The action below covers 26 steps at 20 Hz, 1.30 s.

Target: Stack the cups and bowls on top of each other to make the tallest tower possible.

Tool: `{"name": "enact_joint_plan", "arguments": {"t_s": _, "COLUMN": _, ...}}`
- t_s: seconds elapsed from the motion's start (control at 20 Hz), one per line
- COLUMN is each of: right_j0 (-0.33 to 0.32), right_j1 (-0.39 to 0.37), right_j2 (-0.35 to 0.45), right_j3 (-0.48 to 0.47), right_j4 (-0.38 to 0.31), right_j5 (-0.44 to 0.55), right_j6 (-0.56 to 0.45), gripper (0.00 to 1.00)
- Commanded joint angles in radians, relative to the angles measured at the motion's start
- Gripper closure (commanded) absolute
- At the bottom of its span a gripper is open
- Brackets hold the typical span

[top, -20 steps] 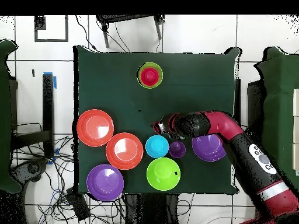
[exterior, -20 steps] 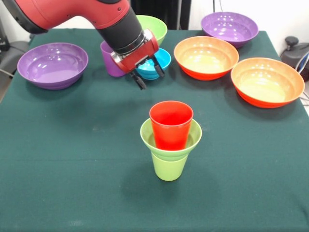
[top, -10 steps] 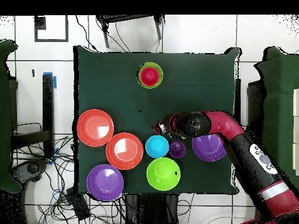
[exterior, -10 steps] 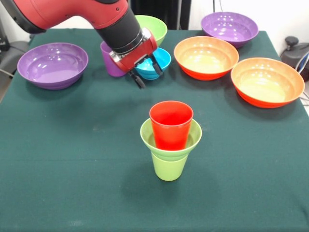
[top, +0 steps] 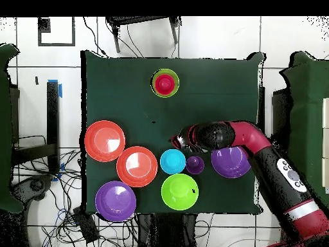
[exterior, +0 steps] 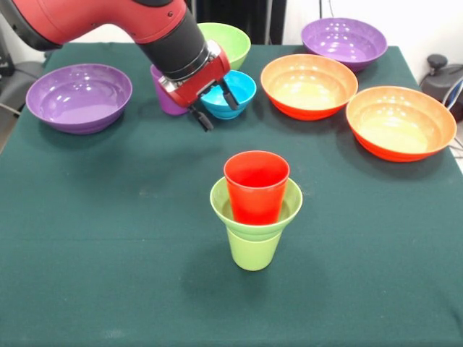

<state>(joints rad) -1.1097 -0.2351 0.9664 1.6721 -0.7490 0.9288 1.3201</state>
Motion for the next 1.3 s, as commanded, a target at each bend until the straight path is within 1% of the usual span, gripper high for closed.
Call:
{"name": "enact_joint_plan", "arguments": {"t_s": 0.05, "right_j0": 0.005, "right_j1": 0.024, "right_j2": -0.01, "right_j3": -0.086, "right_j4": 0.006, "right_j5": 0.101, "right_j6": -0.361, "gripper": 0.0}}
{"name": "enact_joint_plan", "arguments": {"t_s": 0.35, "right_j0": -0.001, "right_j1": 0.031, "right_j2": -0.015, "right_j3": -0.079, "right_j4": 0.008, "right_j5": 0.098, "right_j6": -0.373, "gripper": 0.0}}
{"name": "enact_joint_plan", "arguments": {"t_s": 0.65, "right_j0": -0.021, "right_j1": 0.035, "right_j2": -0.02, "right_j3": -0.057, "right_j4": 0.006, "right_j5": 0.095, "right_j6": -0.39, "gripper": 0.0}}
{"name": "enact_joint_plan", "arguments": {"t_s": 1.3, "right_j0": -0.041, "right_j1": 0.03, "right_j2": -0.023, "right_j3": 0.017, "right_j4": -0.02, "right_j5": 0.043, "right_j6": -0.353, "gripper": 0.0}}
